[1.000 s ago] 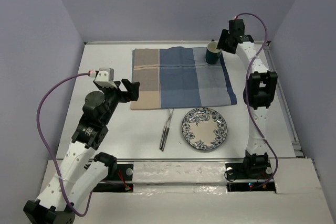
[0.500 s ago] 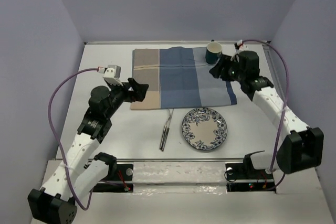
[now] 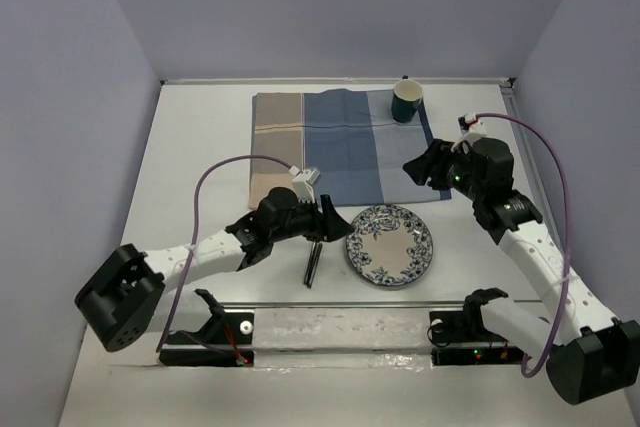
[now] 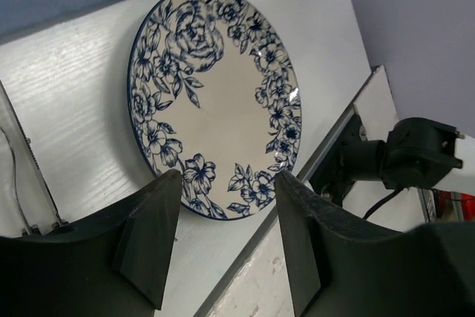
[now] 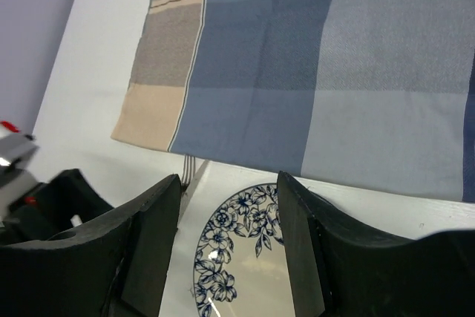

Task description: Set the dinner table for one person

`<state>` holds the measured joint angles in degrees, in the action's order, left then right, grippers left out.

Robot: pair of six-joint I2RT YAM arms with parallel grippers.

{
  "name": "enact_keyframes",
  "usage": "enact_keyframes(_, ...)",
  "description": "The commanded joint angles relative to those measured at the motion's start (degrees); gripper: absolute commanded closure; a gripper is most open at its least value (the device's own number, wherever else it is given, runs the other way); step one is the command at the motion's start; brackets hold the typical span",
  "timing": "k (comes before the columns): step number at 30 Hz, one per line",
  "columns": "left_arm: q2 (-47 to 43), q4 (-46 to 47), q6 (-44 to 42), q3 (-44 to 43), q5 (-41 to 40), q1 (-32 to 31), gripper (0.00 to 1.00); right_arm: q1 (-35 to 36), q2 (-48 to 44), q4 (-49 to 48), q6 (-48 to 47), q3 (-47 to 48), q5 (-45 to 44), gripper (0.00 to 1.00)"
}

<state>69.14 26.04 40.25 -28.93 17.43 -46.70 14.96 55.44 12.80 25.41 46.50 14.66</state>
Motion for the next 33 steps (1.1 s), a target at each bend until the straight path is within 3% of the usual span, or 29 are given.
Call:
enact_keyframes(1, 5.64, 7.35, 4.13, 0.63, -2.31, -2.52, 0.37, -0.11, -3.32, 0.47, -1.33, 0.08, 0.63, 0.40)
enact_keyframes(11, 19.26, 10.43, 5.10, -2.53, -5.56, -4.72, 0.39, -0.11, -6.57, 0.91, -1.59, -1.06, 2.66, 0.41)
enact_keyframes(19, 27.78, 14.56, 5.62, -3.77, -5.13, -4.98, 0.51, -0.11, -8.15, 0.83, -1.15, -1.94, 2.84, 0.41)
enact_keyframes(22, 29.81, 16.76, 6.24, -3.51, -5.12, -5.07, 0.64, -0.11, -8.24, 0.74, -0.89, -2.38, 3.10, 0.41)
enact_keyframes(23, 30.17, 17.63, 6.33, -3.33, -5.04, -5.07, 0.78, -0.11, -8.42, 0.74, -0.80, -2.55, 3.19, 0.41)
enact_keyframes(26, 30.17, 18.34, 6.42, -2.54, -5.74, -5.07, 1.00, -0.11, -8.77, 0.56, -0.71, -2.56, 2.92, 0.41)
enact_keyframes(33, 21.57, 21.68, 8.09, -0.34, -4.78, -5.07, 1.00, -0.11, -10.79, 1.88, -0.71, -0.45, 2.31, 0.41)
